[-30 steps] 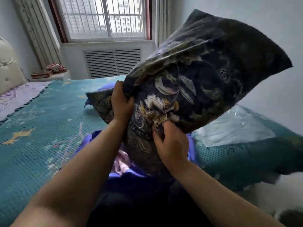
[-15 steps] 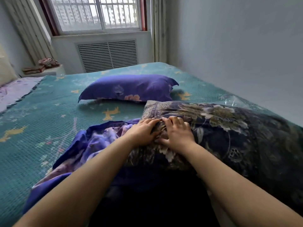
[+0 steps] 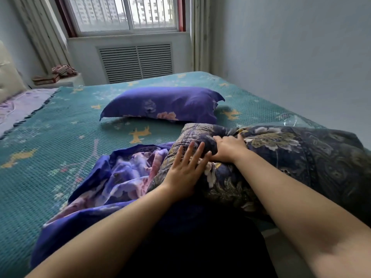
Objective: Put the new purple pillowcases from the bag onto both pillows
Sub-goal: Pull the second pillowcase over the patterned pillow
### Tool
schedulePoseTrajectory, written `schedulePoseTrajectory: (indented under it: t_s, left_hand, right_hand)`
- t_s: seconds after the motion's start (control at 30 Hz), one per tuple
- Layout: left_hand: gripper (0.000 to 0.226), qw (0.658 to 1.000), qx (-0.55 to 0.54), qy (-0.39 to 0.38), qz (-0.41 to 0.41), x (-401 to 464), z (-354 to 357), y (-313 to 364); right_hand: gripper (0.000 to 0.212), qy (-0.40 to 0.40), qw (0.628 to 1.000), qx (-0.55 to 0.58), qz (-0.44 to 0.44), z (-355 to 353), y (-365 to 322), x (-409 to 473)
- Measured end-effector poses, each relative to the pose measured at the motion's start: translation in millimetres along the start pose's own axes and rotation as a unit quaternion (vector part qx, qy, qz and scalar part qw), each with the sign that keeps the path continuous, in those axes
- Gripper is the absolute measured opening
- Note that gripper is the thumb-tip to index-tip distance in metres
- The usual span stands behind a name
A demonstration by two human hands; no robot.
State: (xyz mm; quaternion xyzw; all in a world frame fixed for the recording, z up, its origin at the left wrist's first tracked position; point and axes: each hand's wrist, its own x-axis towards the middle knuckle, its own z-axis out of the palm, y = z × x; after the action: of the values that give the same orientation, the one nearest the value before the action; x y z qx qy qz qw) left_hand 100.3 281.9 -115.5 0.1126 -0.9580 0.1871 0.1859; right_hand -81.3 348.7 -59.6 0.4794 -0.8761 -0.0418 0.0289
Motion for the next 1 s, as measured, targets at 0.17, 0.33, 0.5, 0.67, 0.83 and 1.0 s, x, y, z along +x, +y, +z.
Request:
schedulePoseTrajectory:
  t_s: [0.17, 0.33, 0.5, 0.67, 0.83, 1.0]
  left_hand:
    - [0.102, 0.980, -0.072, -0.181, 0.034, 47, -19, -23]
    - [0.085, 0.964, -0.128, -0.234, -0.006, 72, -19, -14]
    - [0.042, 0.967, -0.130, -0.219, -0.006, 72, -19, -9]
    - [0.029, 0.973, -0.112, -0.201, 0.028, 66, -15, -9]
    - [0.036, 0.980, -0.113, -0.158, 0.045, 59, -6, -18]
    - [0.076, 0.974, -0.182, -0.136, 0.016, 83, -26, -24]
  right_hand:
    - [0.039, 0.049, 0.996, 0.000, -0.071, 5, -2, -11]
    - [0.043, -0.035, 0.995, 0.053, -0.082, -6, 14, -19]
    - [0.052, -0.104, 0.970, 0.201, -0.085, -36, 35, 24]
    - [0.097, -0.009, 0.992, 0.125, 0.031, -16, 31, 68]
    - [0.079, -0.082, 0.986, 0.143, -0.006, 5, 25, 63]
    - [0.055, 0.012, 0.991, 0.104, -0.081, -5, 29, 12]
